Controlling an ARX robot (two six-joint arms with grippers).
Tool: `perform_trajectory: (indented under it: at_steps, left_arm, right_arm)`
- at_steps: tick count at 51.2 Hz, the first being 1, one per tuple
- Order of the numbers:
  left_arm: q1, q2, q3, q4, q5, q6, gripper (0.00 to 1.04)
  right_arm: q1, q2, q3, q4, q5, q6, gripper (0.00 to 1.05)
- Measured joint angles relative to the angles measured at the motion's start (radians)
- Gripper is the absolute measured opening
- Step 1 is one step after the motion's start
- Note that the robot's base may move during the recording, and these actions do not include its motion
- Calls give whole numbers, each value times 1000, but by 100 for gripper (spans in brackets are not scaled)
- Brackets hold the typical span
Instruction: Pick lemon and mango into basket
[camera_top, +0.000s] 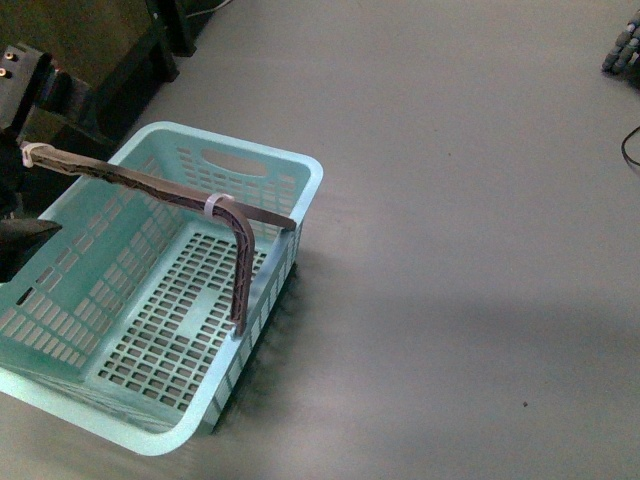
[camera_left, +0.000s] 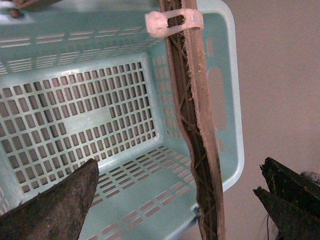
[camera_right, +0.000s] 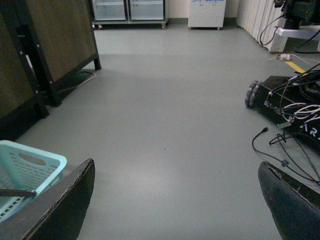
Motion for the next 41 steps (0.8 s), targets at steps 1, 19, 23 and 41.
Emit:
perform_trajectory:
  at_steps: [1, 19, 23, 41]
  left_arm:
    - [-3, 15, 14, 0, -2, -3, 98]
    - [-52, 182, 172, 28, -6, -22, 96]
    - [-61, 217, 203, 24, -8, -23, 82]
    - [-69, 283, 233, 19, -14, -119, 19]
  right_arm:
    - [0, 0, 0, 0, 0, 0, 96]
    - [0, 0, 0, 0, 0, 0, 96]
    - [0, 0, 0, 0, 0, 0, 96]
    - [0, 0, 0, 0, 0, 0, 96]
